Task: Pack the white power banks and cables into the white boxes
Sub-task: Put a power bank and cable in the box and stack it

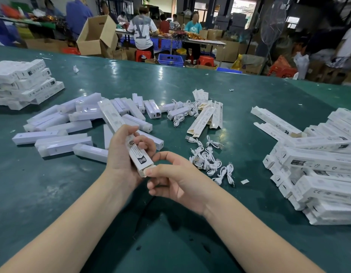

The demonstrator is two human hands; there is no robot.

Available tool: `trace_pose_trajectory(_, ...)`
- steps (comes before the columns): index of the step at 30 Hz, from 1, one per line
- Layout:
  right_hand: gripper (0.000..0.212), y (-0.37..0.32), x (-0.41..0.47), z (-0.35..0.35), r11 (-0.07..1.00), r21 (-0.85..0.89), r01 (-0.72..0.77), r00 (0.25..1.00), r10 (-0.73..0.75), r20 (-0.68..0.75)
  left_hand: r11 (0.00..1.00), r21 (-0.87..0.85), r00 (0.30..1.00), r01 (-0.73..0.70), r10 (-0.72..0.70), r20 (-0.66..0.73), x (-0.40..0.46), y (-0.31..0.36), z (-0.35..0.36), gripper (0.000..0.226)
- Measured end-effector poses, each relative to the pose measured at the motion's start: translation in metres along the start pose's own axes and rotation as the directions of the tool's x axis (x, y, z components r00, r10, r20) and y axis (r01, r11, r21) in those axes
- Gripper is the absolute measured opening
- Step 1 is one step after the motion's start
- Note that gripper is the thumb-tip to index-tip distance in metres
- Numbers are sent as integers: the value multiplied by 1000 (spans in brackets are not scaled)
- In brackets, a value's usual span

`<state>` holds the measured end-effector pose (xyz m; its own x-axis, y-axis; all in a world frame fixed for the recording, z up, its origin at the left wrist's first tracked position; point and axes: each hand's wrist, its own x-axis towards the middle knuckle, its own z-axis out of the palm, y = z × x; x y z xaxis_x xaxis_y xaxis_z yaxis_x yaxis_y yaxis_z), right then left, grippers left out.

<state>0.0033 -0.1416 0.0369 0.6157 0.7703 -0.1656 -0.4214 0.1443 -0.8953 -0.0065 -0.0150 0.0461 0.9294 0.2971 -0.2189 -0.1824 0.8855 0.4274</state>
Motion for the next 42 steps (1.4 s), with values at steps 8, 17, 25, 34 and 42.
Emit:
trace_pose_trajectory(8,32,-5,-3,-3,994,-73,-87,996,86,-16,997,75,1000,-2,1,10,-2,-3,0,24)
trace_pose_trajectory(17,34,-4,-4,-10,973,-193,-128,991,135,22,999,29,999,-37,37,0,-4,-5,5,26)
trace_pose_trajectory(25,45,0,-2,-11,799,-597,68,987,-140,-74,987,20,985,156,-157,65,-6,-3,4,25)
trace_pose_trajectory(34,61,1,-7,-4,575,-818,-28,943,-256,-212,907,160,910,390,-406,81,-11,-1,6,28)
trace_pose_trajectory(42,68,4,-7,-1,173,-985,2,826,-555,-96,957,151,967,248,-253,13,-11,-1,11,26)
